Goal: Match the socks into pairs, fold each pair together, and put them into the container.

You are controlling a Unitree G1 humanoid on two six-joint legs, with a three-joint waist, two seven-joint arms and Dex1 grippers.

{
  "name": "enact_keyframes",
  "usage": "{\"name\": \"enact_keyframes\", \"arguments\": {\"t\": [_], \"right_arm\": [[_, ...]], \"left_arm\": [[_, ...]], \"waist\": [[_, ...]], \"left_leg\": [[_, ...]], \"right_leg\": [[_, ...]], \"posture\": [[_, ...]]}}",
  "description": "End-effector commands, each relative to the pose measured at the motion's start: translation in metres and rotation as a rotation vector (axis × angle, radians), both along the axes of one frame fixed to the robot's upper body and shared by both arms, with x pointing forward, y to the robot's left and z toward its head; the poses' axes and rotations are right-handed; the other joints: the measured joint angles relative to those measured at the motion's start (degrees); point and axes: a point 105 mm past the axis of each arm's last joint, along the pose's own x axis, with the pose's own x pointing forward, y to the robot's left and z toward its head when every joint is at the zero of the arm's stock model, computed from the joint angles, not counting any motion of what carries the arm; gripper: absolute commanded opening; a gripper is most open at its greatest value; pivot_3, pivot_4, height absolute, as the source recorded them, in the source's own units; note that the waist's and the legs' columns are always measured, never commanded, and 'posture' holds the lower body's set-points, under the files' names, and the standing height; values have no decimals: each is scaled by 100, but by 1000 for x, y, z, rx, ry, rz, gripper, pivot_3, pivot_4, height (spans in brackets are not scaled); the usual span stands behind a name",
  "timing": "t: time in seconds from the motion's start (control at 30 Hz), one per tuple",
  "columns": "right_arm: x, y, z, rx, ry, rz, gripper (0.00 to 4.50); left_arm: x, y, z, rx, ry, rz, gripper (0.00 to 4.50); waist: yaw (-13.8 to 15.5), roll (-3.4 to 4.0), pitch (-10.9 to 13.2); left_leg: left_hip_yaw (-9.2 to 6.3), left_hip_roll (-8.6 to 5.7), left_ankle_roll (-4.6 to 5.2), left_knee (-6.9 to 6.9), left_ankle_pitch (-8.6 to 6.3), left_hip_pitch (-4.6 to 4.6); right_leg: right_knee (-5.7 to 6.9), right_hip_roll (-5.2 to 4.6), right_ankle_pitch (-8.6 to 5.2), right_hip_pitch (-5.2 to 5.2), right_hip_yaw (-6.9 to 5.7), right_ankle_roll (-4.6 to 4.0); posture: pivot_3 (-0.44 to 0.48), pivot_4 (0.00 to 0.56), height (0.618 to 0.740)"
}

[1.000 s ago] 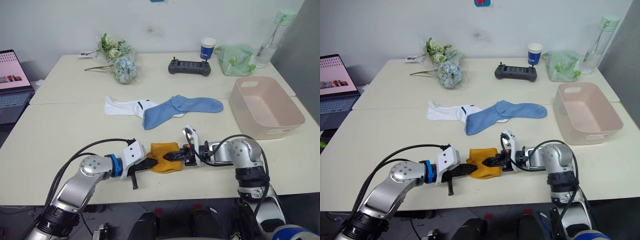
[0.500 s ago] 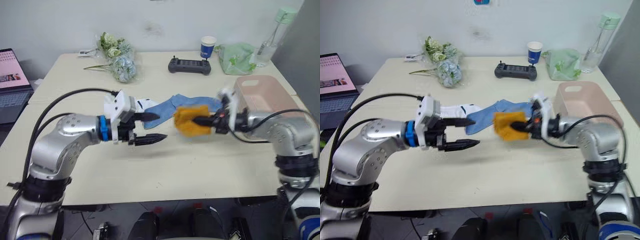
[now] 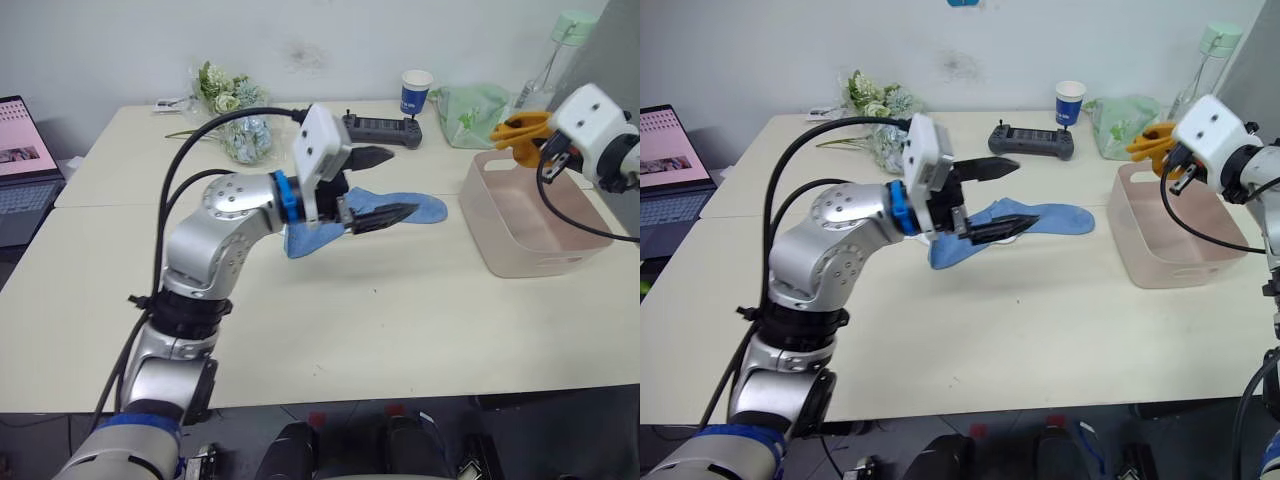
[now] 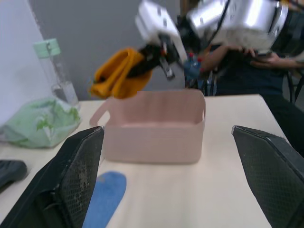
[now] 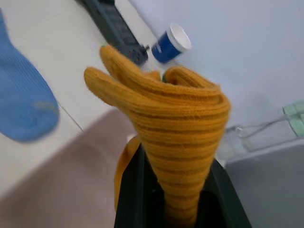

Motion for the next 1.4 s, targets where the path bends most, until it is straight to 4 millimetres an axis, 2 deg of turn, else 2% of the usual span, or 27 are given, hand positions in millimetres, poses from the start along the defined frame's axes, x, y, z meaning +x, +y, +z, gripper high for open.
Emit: {"name": "enact_keyframes", "arguments": {"t": [0.03, 0.2, 0.33, 0.43, 0.53, 0.77, 0.97, 1.03, 1.07, 1.17, 1.4], "right_arm": [[9, -11, -9, -240, -10, -9, 0], [14, -20, -38, -392, 121, 6, 0], [6, -24, -57, -398, 269, 50, 0], [0, -22, -56, -361, 328, 88, 915], [-7, -22, -51, -317, 389, 114, 2038], [-30, -25, -18, -290, 507, 155, 4472], [-28, -19, 21, -231, 417, 127, 4472], [-20, -18, 22, -222, 362, 107, 4472], [-17, -17, 16, -214, 362, 106, 4301], [-16, -20, -10, -212, 428, 110, 3534], [-7, -17, -64, -216, 518, 95, 979]], "left_arm": [[-4, -15, 20, -32, -82, -13, 4485], [-9, -22, 16, -26, -83, -35, 4485], [-12, -14, 2, 5, -55, -24, 4485], [-14, -8, -4, 15, -40, -15, 4500], [-13, -6, -4, 19, -38, -11, 4500], [-9, 2, -5, 36, -35, -8, 4500], [-7, 0, -4, 42, -41, -18, 4500], [-9, -2, -7, 46, -40, -31, 4500], [-10, -3, -8, 48, -40, -36, 4500], [-10, -4, -7, 46, -41, -40, 4500], [-11, -6, -8, 50, -41, -44, 4500]], "waist": [[-5, 0, 0], [-81, 1, 0], [-101, 1, 0], [-91, 1, 0], [-87, 1, 0], [-59, 4, 1], [-61, 4, 1], [-59, 4, 1], [-57, 4, 1], [-43, 4, 1], [-47, 4, 1]], "left_leg": [[6, 0, 0, 1, 0, -1], [27, 5, -1, -7, 1, -16], [38, 4, -1, -5, 1, -20], [34, 5, -1, -2, 1, -20], [33, 3, -1, 2, 1, -22], [30, 3, -1, 1, 1, -22], [31, 3, -1, 2, 0, -20], [31, 4, -1, 1, 0, -21], [30, 4, -1, 1, 1, -21], [30, 3, -1, 3, 1, -22], [32, 2, -1, 8, 1, -26]], "right_leg": [[1, 0, 0, -3, 5, 0], [4, 0, 0, -31, 16, 0], [6, 0, 1, -37, 28, 1], [7, 1, 1, -36, 26, 1], [6, 0, 3, -35, 28, 5], [4, -1, 3, -35, 25, 5], [7, -1, 4, -35, 27, 5], [6, -1, 4, -35, 27, 5], [6, -1, 4, -35, 26, 5], [6, -2, 4, -35, 25, 5], [9, -5, 4, -39, 24, 5]], "posture": [[0, 150, 740], [0, 150, 740], [0, 150, 740], [0, 150, 740], [0, 150, 740], [0, 150, 740], [0, 150, 740], [0, 150, 740], [0, 150, 740], [0, 150, 740], [0, 150, 740]]}}
